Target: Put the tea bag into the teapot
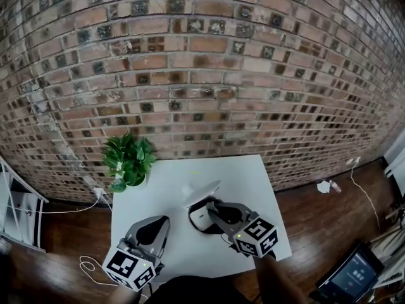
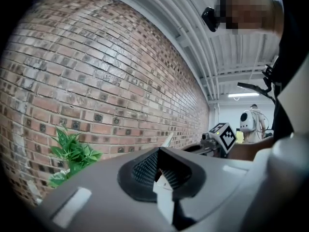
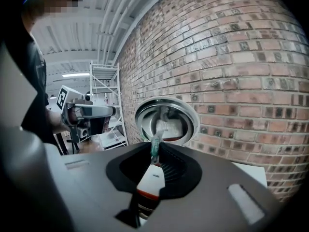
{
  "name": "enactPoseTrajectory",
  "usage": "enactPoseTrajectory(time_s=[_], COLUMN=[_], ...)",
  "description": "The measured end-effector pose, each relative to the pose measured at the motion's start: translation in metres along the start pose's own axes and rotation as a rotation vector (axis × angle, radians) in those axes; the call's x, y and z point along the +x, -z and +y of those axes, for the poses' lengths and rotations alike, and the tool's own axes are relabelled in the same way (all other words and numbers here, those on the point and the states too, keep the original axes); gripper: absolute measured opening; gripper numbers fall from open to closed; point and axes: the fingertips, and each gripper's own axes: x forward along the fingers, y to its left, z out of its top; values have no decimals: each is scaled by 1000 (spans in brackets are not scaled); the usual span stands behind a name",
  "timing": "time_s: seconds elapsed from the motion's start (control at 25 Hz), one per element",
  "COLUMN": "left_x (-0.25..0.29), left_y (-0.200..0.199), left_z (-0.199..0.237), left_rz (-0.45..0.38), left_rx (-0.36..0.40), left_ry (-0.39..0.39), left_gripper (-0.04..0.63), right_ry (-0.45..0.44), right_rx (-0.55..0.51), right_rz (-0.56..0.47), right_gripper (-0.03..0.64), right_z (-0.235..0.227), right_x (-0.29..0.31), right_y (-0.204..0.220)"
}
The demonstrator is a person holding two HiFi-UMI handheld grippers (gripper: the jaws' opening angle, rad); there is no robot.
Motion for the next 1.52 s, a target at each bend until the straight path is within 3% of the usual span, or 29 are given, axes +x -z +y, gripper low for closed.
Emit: enactPoseTrajectory(time_s=[0.68, 1.08, 1.12, 1.2, 1.52], left_x=[6, 8, 8, 7, 8], left_y=[6, 6, 6, 7, 5], left_z=[5, 2, 1, -2, -14], left_rz=[20, 17, 16, 17, 15], left_rx=[-10, -5, -1, 0, -3], left_ry=[-15, -8, -4, -1, 25], left_gripper=[6, 6, 6, 6, 6], right_ry=[-56, -21, -14, -6, -8], right_rx=[6, 17, 12, 7, 3], right_rz=[38, -29, -42, -75, -106], right_gripper=[75, 74, 71, 2, 2], right_z=[3, 3, 4, 7, 19], right_x=[9, -9, -12, -19, -31], right_y=[12, -1, -4, -10, -14])
